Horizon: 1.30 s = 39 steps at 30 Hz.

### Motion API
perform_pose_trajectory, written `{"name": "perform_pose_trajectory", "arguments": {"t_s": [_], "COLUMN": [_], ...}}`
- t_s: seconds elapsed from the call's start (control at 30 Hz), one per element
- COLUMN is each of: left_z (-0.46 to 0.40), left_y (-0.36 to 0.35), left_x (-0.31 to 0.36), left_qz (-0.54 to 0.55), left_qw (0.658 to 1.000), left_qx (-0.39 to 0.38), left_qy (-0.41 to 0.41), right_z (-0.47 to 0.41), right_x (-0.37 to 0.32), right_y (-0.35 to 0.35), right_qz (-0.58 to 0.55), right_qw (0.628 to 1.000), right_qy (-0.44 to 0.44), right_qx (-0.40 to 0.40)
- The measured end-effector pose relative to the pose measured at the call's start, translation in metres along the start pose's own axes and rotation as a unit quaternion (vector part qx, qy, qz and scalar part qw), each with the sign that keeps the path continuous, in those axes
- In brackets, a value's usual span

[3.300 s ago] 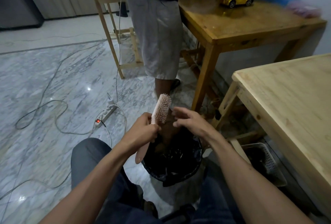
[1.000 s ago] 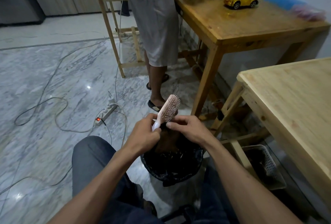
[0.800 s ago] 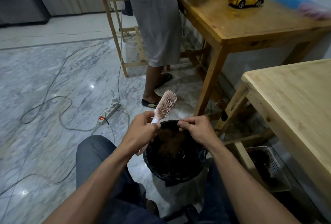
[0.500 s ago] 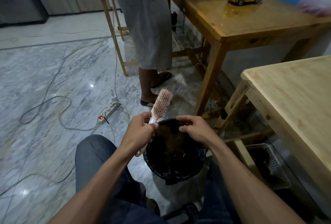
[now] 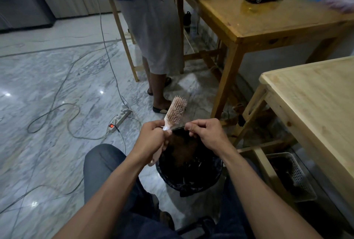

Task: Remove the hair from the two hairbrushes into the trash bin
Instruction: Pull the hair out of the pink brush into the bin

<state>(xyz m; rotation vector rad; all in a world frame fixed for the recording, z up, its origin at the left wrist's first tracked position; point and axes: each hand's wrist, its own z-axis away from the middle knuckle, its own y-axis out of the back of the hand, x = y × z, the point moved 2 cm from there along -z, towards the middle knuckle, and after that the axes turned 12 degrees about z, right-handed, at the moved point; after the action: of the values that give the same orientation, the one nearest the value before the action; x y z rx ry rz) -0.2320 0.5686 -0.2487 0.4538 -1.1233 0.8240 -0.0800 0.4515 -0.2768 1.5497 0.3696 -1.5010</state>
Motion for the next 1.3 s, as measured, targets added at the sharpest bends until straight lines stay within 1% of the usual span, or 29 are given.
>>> {"name": "perform_pose_trajectory", "arguments": {"t_s": [0.13, 0.2, 0.33, 0.4, 0.47, 0.53, 0.57, 0.67, 0.7, 0.77, 0.87, 0.93, 1.0, 1.07, 1.13, 1.2, 1.27, 1.3], "left_z": [0.005, 0.003, -0.002, -0.002, -0.001, 0.002, 0.003, 0.004, 0.004, 0.003, -0.002, -0.005, -0.010, -0.019, -0.029, -0.035, -0.032, -0.028], "left_y": [-0.008, -0.005, -0.004, -0.005, -0.003, -0.003, -0.003, -0.008, -0.009, -0.010, -0.009, -0.010, -0.008, 0.003, 0.019, 0.029, 0.025, 0.020], "left_x": [0.012, 0.017, 0.014, 0.011, 0.010, 0.011, 0.011, 0.007, 0.006, 0.004, 0.005, 0.004, 0.006, 0.009, 0.011, 0.014, 0.018, 0.020], "left_qz": [0.150, 0.166, 0.136, 0.071, -0.021, -0.092, -0.106, -0.119, -0.121, -0.126, -0.074, 0.025, 0.156, 0.237, 0.256, 0.233, 0.188, 0.166], "left_qw": [0.987, 0.983, 0.986, 0.993, 0.997, 0.992, 0.990, 0.988, 0.987, 0.987, 0.995, 0.999, 0.982, 0.961, 0.952, 0.958, 0.972, 0.979], "left_qx": [0.043, 0.052, 0.090, 0.093, 0.064, 0.028, 0.016, -0.004, -0.011, -0.021, -0.007, 0.034, 0.091, 0.125, 0.153, 0.161, 0.131, 0.110], "left_qy": [0.050, 0.057, 0.046, 0.006, -0.042, -0.080, -0.089, -0.101, -0.101, -0.098, -0.061, -0.008, 0.050, 0.070, 0.066, 0.052, 0.044, 0.040], "right_z": [0.003, 0.004, 0.006, 0.006, 0.005, 0.002, 0.001, -0.001, -0.001, 0.000, 0.002, 0.003, 0.006, 0.012, 0.016, 0.018, 0.016, 0.014], "right_x": [-0.001, 0.003, 0.004, 0.006, 0.007, 0.008, 0.005, -0.010, -0.014, -0.016, -0.010, -0.006, -0.006, -0.004, 0.003, 0.013, 0.018, 0.018], "right_y": [0.009, 0.017, 0.017, 0.015, 0.015, 0.017, 0.018, 0.015, 0.012, 0.006, 0.002, 0.003, 0.004, 0.008, 0.014, 0.024, 0.028, 0.027], "right_qz": [0.009, 0.012, 0.024, 0.039, 0.066, 0.087, 0.069, -0.046, -0.056, -0.033, 0.005, 0.041, 0.077, 0.104, 0.105, 0.101, 0.115, 0.132], "right_qw": [1.000, 1.000, 0.999, 0.998, 0.997, 0.993, 0.993, 0.995, 0.995, 0.998, 1.000, 0.999, 0.997, 0.994, 0.994, 0.995, 0.992, 0.989], "right_qy": [0.016, 0.018, 0.011, -0.002, -0.035, -0.070, -0.077, -0.069, -0.059, -0.024, 0.006, 0.016, 0.026, 0.026, 0.011, -0.018, -0.048, -0.061], "right_qx": [0.014, 0.021, 0.034, 0.041, -0.004, -0.049, -0.053, -0.058, -0.064, -0.056, 0.005, 0.011, -0.005, -0.023, -0.018, 0.011, 0.014, -0.005]}}
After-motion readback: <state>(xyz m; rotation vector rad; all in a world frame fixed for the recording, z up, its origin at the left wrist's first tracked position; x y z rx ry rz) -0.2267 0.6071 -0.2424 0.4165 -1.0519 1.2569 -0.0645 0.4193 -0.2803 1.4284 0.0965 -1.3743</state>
